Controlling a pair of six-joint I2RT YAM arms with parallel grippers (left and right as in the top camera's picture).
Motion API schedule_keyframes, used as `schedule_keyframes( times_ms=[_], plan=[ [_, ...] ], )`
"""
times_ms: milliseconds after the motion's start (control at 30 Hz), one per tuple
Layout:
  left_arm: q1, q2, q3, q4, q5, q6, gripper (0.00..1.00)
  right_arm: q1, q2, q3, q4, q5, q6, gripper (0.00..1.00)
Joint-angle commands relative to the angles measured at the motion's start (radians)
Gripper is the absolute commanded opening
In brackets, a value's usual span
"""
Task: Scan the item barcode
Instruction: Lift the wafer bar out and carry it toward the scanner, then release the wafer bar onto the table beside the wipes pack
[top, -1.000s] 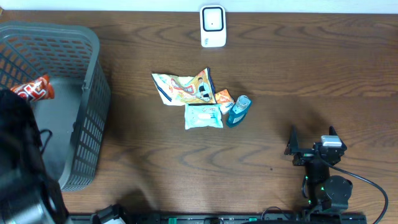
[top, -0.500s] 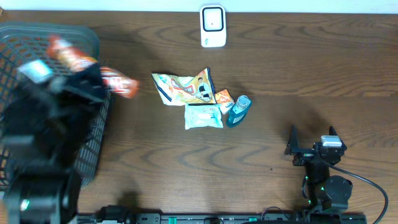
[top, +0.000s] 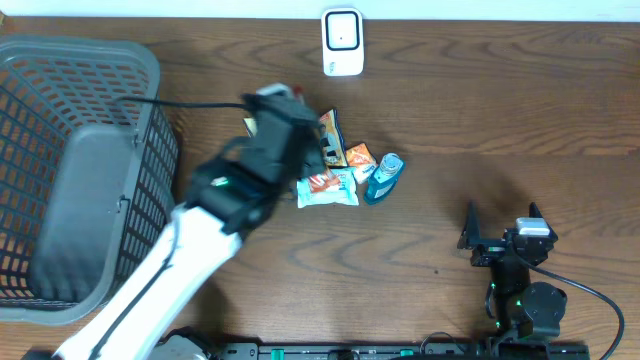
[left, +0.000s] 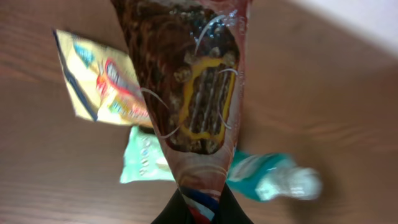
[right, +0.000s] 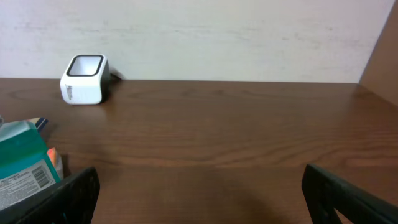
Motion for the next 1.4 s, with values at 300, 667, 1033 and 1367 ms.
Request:
schedule_keyframes(
  times_ms=[300,667,1033,1367],
  plan=[
    [-0.038,0.258,-0.041,-0.061,-0.264,-0.078,0.07,0.005,-0.002,-0.001,-0.004,0.001,0.014,0.99],
    [0.057,0.426,-0.041,-0.056,-0.263,-0.082,0.07,0.005,-0.002,-0.001,-0.004,0.001,0.014,0.99],
    [0.053,0.368,-0.029,-0.065,-0.264,0.005,0.53,0.005,-0.002,-0.001,-0.004,0.001,0.014,0.99],
    [0.059,0.082,0.015,-0.026,-0.442,0.173,0.99,0.005,-0.002,-0.001,-0.004,0.001,0.014,0.99]
  ],
)
